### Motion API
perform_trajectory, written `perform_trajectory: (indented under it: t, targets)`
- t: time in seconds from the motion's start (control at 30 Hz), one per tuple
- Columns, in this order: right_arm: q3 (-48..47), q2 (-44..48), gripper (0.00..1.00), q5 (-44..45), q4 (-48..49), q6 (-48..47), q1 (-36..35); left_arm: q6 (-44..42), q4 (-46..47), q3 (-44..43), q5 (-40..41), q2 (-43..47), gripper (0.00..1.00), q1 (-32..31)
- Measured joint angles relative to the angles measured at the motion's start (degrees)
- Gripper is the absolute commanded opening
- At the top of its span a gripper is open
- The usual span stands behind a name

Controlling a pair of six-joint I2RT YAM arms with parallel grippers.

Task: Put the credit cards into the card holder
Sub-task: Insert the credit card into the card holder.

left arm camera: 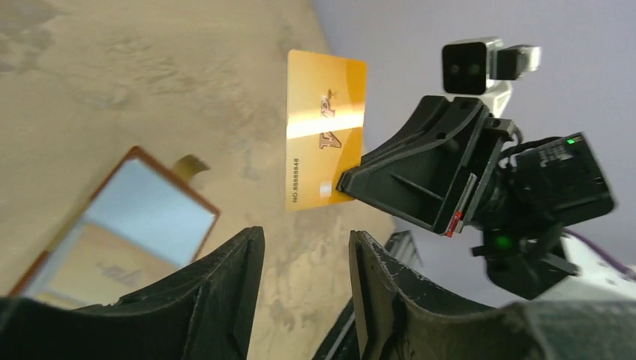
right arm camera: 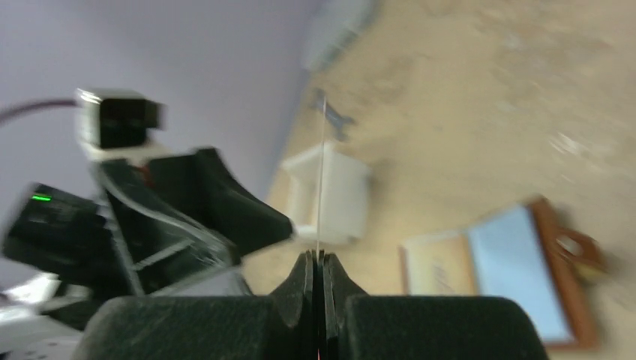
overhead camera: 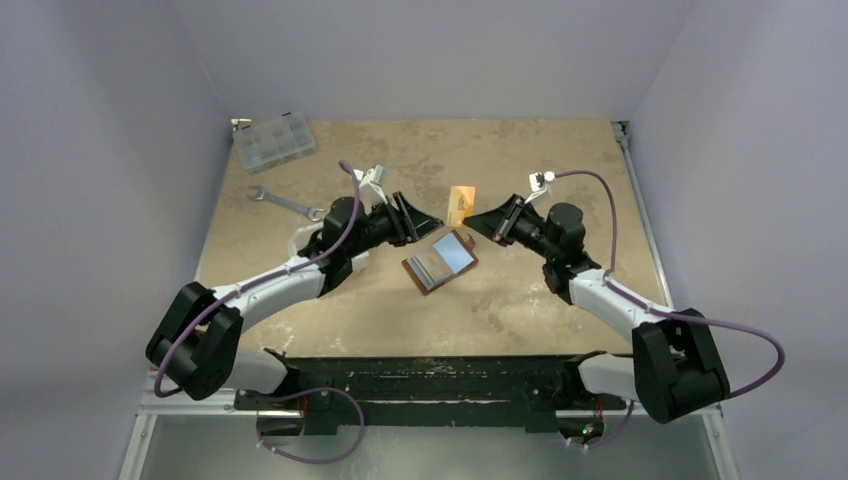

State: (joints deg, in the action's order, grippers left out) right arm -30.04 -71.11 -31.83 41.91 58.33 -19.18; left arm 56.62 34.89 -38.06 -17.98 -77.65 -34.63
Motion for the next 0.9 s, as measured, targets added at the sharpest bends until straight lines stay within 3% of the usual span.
perform_trajectory:
  t: [0.1,0.3,0.5,0.9]
  targets:
    - [-2.89,-0.90,0.00,2.43,-14.56,-10.25,1.31,-5.03,-12.22,-5.46,1.62,-1.84,0.41,0.02]
    - [-4.46,-4.72,0.00,2.25,-28.41,-22.53,1.18,-8.00,-17.03,-8.50,-0.66,-12.24,0.20,-1.44]
    - [-5.22,-10.40,0.00,-0.07,-30.80,-26.05,1.79,-9.57,-18.25,-10.60,-3.17,-22.84,0.12,-2.43]
    - [-6.60,-18.47,0.00,-6.82,-28.30,-26.60,2.78,-13.31,-22.12,-10.01,0.02,-23.26,0.06,-2.40]
